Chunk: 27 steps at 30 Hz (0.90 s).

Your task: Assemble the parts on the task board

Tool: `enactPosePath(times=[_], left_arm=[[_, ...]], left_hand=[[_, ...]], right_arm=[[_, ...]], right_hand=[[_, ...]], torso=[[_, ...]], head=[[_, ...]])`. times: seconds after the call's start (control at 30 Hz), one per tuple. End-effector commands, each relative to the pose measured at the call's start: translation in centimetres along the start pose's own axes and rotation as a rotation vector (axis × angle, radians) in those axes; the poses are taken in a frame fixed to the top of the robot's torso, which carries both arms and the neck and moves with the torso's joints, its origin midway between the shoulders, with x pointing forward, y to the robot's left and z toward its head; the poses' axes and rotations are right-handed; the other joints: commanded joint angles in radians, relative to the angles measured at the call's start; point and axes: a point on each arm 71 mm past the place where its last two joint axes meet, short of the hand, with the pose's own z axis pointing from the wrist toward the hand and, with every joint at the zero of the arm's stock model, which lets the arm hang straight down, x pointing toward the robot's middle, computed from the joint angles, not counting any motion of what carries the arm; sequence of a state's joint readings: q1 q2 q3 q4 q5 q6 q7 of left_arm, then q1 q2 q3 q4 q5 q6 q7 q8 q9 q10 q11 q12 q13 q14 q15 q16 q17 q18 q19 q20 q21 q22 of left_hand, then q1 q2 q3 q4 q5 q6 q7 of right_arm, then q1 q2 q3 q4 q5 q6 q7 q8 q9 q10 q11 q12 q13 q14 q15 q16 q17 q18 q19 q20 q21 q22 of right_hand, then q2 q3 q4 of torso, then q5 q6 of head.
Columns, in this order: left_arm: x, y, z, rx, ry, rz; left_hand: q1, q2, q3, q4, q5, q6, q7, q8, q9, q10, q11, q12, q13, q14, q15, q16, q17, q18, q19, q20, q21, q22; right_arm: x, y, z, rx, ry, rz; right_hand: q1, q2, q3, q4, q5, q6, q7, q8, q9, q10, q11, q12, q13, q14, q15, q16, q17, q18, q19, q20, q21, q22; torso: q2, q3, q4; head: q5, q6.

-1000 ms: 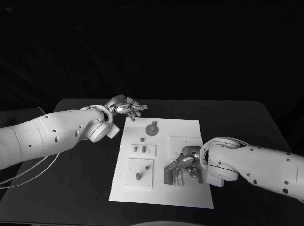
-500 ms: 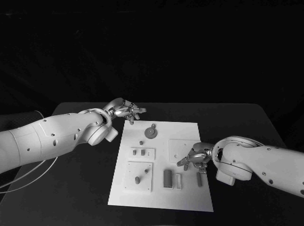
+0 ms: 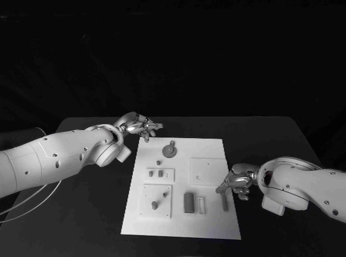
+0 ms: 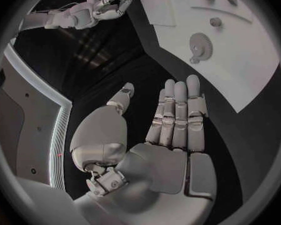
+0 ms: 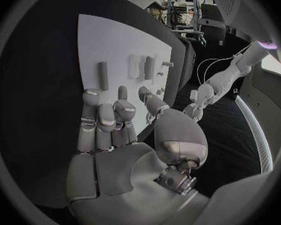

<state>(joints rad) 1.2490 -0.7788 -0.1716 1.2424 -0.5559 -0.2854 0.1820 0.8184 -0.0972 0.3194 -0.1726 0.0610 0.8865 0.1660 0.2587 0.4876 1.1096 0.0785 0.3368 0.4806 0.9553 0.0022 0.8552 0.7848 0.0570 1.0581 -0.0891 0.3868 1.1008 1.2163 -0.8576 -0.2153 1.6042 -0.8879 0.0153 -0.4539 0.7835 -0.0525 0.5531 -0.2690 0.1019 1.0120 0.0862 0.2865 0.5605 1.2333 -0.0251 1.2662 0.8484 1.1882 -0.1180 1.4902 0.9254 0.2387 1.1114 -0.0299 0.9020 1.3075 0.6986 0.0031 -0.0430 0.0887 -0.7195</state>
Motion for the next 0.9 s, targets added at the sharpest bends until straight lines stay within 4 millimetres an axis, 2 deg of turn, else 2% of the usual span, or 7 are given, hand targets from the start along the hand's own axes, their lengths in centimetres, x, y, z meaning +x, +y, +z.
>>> enactPosePath(times=[0.03,0.2,0.3,0.37,0.53,0.7,0.9], left_arm=[[0.2,-0.2,0.0,0.012,0.015,0.002],[0.1,-0.2,-0.1,0.011,0.015,0.003],[0.2,-0.2,0.0,0.012,0.016,0.003],[0.2,-0.2,-0.1,0.012,0.017,0.002],[0.3,-0.2,-0.1,0.011,0.020,0.001],[0.3,-0.2,-0.1,0.010,0.023,0.001],[0.3,-0.2,-0.1,0.007,0.023,0.001]], left_hand=[[0.003,-0.002,-0.002,-0.003,0.000,0.013,-0.004,0.007,0.002,-0.007,-0.001,-0.005,0.001,-0.004,0.001,-0.003,0.001,0.029,0.002,-0.005,-0.005,0.002],[0.002,-0.001,-0.002,-0.003,0.000,0.019,-0.007,0.011,0.003,-0.007,-0.001,-0.005,0.001,-0.004,0.001,-0.003,0.002,0.029,0.002,-0.005,-0.006,0.002],[0.001,-0.002,-0.003,-0.003,0.000,0.020,-0.007,0.011,0.003,-0.007,-0.001,-0.005,0.001,-0.004,0.001,-0.003,0.002,0.029,0.002,-0.005,-0.006,0.002],[0.001,-0.002,-0.003,-0.002,0.000,0.021,-0.007,0.011,0.003,-0.007,-0.001,-0.005,0.002,-0.004,0.001,-0.003,0.002,0.029,0.002,-0.005,-0.006,0.002],[-0.001,-0.001,-0.003,-0.001,0.000,0.027,-0.010,0.014,0.004,-0.006,-0.002,-0.005,0.002,-0.003,0.001,-0.003,0.003,0.029,0.002,-0.005,-0.006,0.003],[-0.004,-0.001,-0.004,0.001,0.000,0.028,-0.011,0.015,0.004,-0.006,-0.002,-0.005,0.002,-0.003,0.001,-0.004,0.003,0.029,0.003,-0.005,-0.007,0.004],[-0.007,-0.001,-0.005,0.003,-0.001,0.029,-0.011,0.015,0.003,-0.006,-0.002,-0.005,0.002,-0.003,0.001,-0.004,0.003,0.029,0.003,-0.006,-0.007,0.004]], right_arm=[[0.3,-0.3,-0.4,0.013,0.024,-0.033],[0.1,-1.2,-0.8,0.041,0.018,-0.052],[0.0,-1.4,-0.8,0.055,0.002,-0.079],[-0.1,-1.6,-0.9,0.070,-0.014,-0.109],[-0.1,-1.7,-0.8,0.085,-0.031,-0.149],[-0.2,-1.9,-0.4,0.111,-0.039,-0.186],[0.6,-1.8,0.2,0.119,-0.023,-0.213]], right_hand=[[0.009,-0.001,-0.001,-0.008,0.004,0.008,0.001,0.005,0.000,0.006,0.000,-0.007,-0.001,0.002,0.001,0.000,-0.003,0.023,0.006,0.002,0.002,0.013],[-0.006,-0.006,-0.009,-0.003,-0.006,0.015,0.000,0.006,-0.001,0.006,-0.001,-0.010,-0.003,-0.001,0.002,-0.003,-0.008,0.023,0.005,0.005,-0.001,0.012],[-0.013,-0.008,-0.009,0.002,-0.006,0.026,-0.004,0.011,0.000,0.006,-0.004,-0.012,-0.005,-0.005,0.003,-0.005,-0.013,0.023,0.003,0.007,-0.003,0.011],[-0.015,-0.009,-0.009,0.003,-0.007,0.029,-0.005,0.011,-0.001,0.006,-0.005,-0.013,-0.005,-0.004,0.003,-0.005,-0.013,0.023,0.003,0.007,-0.003,0.011],[-0.024,-0.017,-0.009,0.013,-0.015,0.036,-0.008,0.013,-0.001,0.007,-0.009,-0.014,-0.005,0.000,0.003,-0.003,-0.007,0.023,0.005,0.007,-0.004,0.011],[-0.038,-0.027,-0.005,0.032,-0.020,0.050,-0.014,0.018,0.000,0.008,-0.015,-0.014,-0.005,0.004,0.004,-0.002,-0.003,0.023,0.007,0.006,-0.005,0.011],[-0.061,-0.041,0.002,0.069,-0.024,0.064,-0.021,0.023,0.005,0.008,-0.021,-0.016,-0.004,0.007,0.005,-0.001,-0.001,0.023,0.008,0.004,-0.006,0.012]], torso=[[0.000,-0.0001,-0.0001],[0.000,-0.0004,0.0009],[0.000,-0.0009,0.0008],[0.000,-0.0013,0.0015],[0.000,-0.0017,0.0015],[0.000,-0.0023,0.0024],[0.001,-0.0021,0.0026]], head=[[-0.005,-0.001],[-0.011,-0.009],[-0.009,-0.012],[-0.011,-0.010],[-0.012,-0.011],[-0.012,-0.016],[-0.010,-0.019]])
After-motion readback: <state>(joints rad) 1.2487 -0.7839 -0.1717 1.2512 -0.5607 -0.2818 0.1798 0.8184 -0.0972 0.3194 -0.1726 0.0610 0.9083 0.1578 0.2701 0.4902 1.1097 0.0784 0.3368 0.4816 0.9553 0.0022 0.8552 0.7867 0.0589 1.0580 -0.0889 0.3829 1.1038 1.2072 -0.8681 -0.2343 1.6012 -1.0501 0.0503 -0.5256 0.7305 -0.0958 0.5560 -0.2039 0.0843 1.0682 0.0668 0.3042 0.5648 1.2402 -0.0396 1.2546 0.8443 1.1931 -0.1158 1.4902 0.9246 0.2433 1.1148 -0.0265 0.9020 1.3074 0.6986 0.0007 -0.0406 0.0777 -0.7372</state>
